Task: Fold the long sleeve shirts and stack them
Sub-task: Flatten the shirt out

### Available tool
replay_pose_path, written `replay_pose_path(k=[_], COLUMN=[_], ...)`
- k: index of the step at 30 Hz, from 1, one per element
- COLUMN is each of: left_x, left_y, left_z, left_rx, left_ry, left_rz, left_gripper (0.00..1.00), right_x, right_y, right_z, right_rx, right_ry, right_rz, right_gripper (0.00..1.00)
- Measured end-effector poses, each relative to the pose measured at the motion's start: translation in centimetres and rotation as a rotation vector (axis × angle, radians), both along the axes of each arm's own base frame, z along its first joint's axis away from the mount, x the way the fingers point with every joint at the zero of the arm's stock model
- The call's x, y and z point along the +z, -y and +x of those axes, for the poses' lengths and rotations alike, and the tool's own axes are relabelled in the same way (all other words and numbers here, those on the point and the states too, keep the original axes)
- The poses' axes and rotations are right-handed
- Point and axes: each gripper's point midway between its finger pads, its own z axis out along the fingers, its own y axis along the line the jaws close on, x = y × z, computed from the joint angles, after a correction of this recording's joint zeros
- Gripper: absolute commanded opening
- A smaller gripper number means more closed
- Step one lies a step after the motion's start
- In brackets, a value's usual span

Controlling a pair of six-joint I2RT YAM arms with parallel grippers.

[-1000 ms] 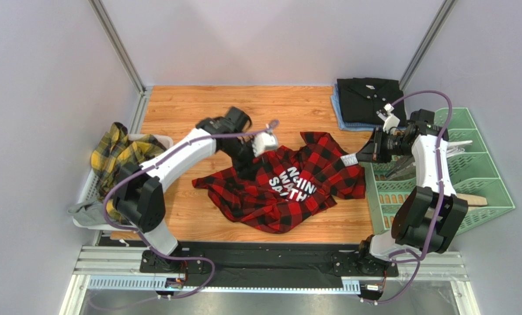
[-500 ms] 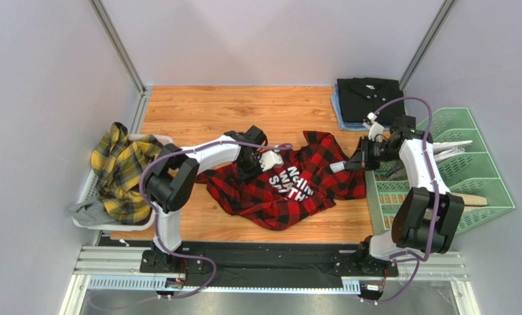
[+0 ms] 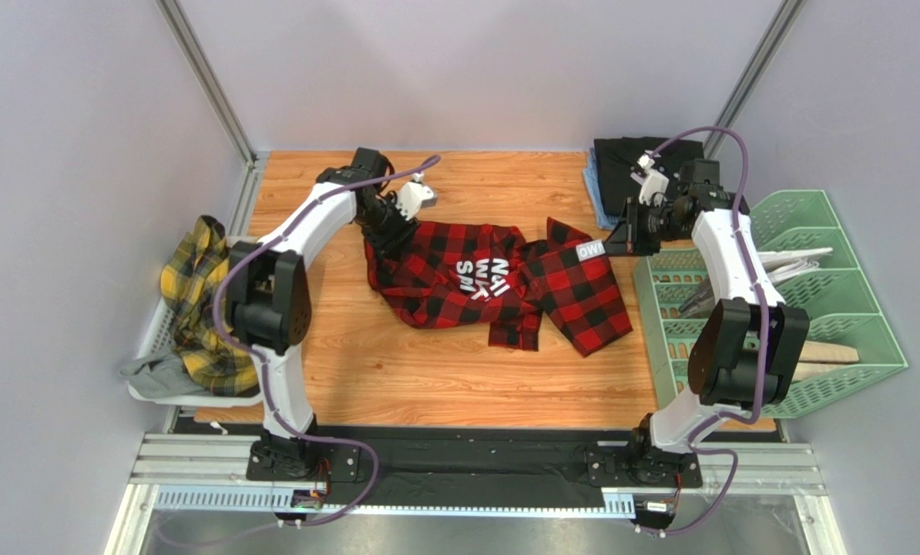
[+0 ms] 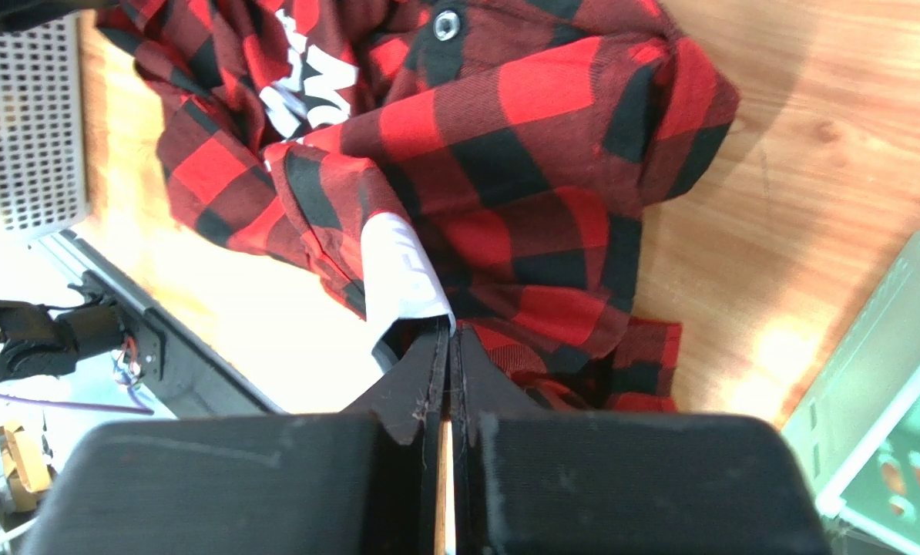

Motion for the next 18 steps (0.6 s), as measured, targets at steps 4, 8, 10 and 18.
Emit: replay_pose_path(k=[4,8,10,18], left_x=[4.9,6.1,4.6,-2.6], left_y=[2.9,6.6,8.1,10.5], left_z=[-3.9,-8.0,-9.7,-10.3], left_rx=[-0.153,-0.334,-0.407,-0.539], left_ry=[0.037,0.04,0.005,-0.096], left_rz=[-0.101,-0.132,-0.117,0.01], left_gripper=[0.59,0.61,0.61,0.51], right_x=[1.2,1.5,0.9,-2.7], right_y=[-0.5,-1.2,-1.7,-2.7], right_z=[-1.0,-2.9,-4.1,-8.1], right_rx=[0.01,0.029,0.042,0.087], right_ry=[0.015,0.007,-0.02,-0.154], right_rz=[0.018,0.047,0.051,0.032], right_gripper=[0.0,0.0,0.0,0.0])
